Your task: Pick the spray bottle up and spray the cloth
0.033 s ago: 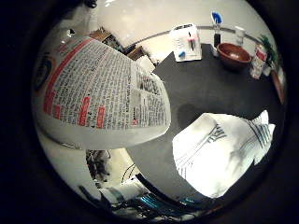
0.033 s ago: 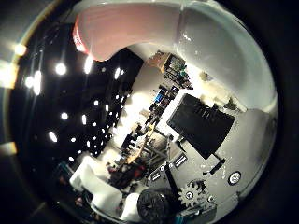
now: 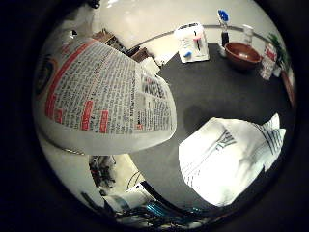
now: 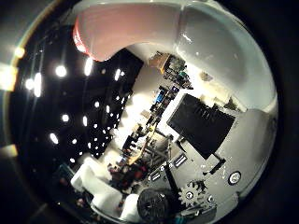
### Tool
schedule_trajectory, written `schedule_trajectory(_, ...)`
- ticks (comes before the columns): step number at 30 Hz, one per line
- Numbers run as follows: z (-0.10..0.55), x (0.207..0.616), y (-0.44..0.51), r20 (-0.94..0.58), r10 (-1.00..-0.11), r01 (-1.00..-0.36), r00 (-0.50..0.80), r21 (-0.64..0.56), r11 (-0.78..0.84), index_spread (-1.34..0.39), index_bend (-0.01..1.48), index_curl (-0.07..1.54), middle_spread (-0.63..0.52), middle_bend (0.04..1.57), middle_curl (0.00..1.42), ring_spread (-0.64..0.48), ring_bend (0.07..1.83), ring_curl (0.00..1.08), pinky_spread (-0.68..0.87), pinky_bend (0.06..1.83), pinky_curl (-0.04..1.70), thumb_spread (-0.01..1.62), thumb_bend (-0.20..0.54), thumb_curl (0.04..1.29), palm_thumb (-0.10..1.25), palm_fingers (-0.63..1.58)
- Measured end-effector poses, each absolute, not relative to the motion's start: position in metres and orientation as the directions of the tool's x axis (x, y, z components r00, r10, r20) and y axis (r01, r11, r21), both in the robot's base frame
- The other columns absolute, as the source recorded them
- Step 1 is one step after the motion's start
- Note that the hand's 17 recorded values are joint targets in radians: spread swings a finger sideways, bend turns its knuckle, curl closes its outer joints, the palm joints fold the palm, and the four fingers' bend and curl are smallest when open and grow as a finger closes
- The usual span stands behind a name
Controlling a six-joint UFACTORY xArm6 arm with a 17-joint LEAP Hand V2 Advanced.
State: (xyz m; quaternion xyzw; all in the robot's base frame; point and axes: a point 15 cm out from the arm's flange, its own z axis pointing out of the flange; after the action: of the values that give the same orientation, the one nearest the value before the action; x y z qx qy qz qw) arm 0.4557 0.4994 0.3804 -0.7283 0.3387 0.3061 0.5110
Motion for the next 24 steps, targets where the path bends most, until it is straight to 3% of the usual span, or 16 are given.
schedule_trajectory(10,0.331,0.536,0.500,-0.854,-0.152,-0.867,0.498,-0.483,-0.124,-0.25,1.15,0.64,-0.16,1.31,0.66,-0.20,1.44,0.57,-0.31,1.28,0.65,0.62,-0.017,1.03,1.03,1.23)
schedule_trajectory(24,0.280,0.512,0.527,-0.903,-0.093,-0.901,0.419,-0.401,-0.164,-0.25,1.15,0.64,-0.16,1.31,0.66,-0.20,1.43,0.57,-0.31,1.27,0.64,0.62,-0.018,1.02,1.02,1.23)
